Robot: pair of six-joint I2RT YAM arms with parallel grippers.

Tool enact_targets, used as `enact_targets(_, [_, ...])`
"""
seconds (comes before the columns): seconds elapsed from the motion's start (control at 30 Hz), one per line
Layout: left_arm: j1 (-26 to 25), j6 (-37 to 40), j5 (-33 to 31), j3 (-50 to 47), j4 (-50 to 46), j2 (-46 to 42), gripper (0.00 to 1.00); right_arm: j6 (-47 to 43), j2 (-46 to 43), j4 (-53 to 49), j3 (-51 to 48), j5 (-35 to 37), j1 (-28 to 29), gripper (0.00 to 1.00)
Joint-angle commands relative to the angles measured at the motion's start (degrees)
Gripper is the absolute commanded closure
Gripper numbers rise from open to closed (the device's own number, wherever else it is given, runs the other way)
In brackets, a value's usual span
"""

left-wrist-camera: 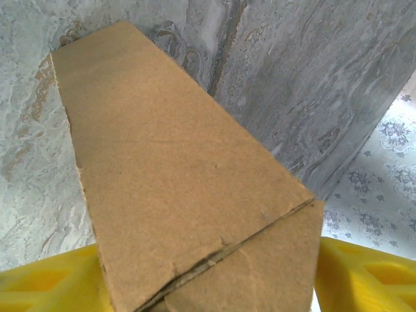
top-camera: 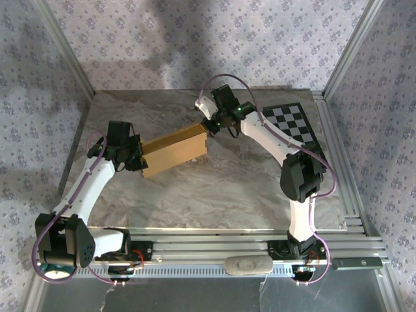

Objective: Fold the paper box

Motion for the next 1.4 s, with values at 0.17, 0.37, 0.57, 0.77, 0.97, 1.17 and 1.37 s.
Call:
enact_targets(0.17, [-0.1, 1.6, -0.9, 1.4, -1.3, 2.1, 0.28, 2.5, -3.1, -0.2, -0.8, 1.1, 0.8, 1.00])
enact_targets(0.37, [-0.2, 2.1, -1.2, 0.2, -1.4, 1.9, 0.35, 3.5, -3.0, -3.8, 0.9, 1.5, 0.9, 1.00])
enact_targets(0.57, [-0.6, 2.3, -1.5, -0.7, -1.2, 1.5, 0.45, 4.9, -2.7, -6.9, 3.3, 0.5, 0.8, 1.00])
enact_targets(0.77, [-0.7, 2.8, -1.7, -1.6, -1.0, 1.4, 0.43, 5.8, -2.4, -9.4, 5.4, 0.5, 0.9, 1.00])
enact_targets(0.97, [-0.9, 3.6, -1.9, -1.8, -0.8, 1.7, 0.43, 6.6, -0.9, -14.3, 10.1, 1.0, 1.0, 1.00])
enact_targets(1.17, [-0.9, 4.3, -2.4, -2.0, -0.3, 2.1, 0.47, 8.4, 2.4, -20.5, 16.0, 0.5, 1.1, 1.00])
enact_targets(1.37, [-0.9, 5.2, -2.9, -1.2, -1.8, 2.3, 0.48, 9.8, 3.2, -20.7, 15.8, -0.4, 0.9, 1.00])
